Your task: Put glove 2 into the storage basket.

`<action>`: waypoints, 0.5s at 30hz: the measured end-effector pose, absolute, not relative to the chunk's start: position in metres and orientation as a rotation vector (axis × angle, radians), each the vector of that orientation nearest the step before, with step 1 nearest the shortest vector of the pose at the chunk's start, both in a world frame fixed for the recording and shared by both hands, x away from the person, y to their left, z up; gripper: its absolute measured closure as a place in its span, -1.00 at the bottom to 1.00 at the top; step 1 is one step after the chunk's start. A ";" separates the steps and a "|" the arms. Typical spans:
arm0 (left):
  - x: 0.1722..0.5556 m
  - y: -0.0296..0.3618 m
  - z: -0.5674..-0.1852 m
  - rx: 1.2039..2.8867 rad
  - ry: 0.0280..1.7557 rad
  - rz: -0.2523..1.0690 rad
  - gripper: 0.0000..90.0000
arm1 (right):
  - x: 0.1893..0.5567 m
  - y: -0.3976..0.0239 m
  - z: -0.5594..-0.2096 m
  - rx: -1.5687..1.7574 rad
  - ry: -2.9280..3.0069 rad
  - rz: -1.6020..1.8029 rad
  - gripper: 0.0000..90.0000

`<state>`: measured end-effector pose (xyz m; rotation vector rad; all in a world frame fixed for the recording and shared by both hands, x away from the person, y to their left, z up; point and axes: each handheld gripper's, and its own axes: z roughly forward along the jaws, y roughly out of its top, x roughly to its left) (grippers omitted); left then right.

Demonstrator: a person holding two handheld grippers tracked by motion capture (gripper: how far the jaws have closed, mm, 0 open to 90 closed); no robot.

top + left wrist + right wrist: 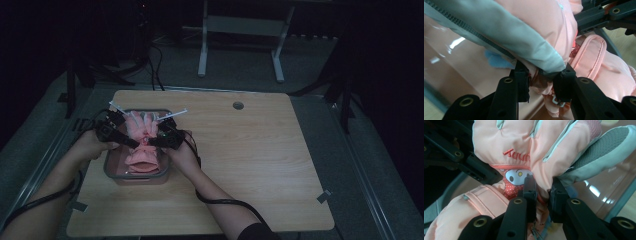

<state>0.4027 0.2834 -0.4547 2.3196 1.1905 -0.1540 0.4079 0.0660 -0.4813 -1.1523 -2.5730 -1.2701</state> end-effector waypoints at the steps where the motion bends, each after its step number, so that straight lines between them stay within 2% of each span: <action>1: 0.403 0.283 -0.457 2.315 1.195 -0.163 0.53 | 0.408 0.066 -0.483 -1.157 -2.573 -1.261 0.74; 6: 0.404 0.280 -0.472 2.307 1.214 -0.178 0.48 | 0.408 0.065 -0.490 -1.179 -2.608 -1.182 0.70; 10: 0.405 0.278 -0.479 2.297 1.259 -0.143 0.26 | 0.412 0.067 -0.495 -1.205 -2.616 -1.138 0.66; 15: 0.406 0.281 -0.480 2.281 1.282 -0.131 0.22 | 0.415 0.070 -0.493 -1.206 -2.639 -1.111 0.48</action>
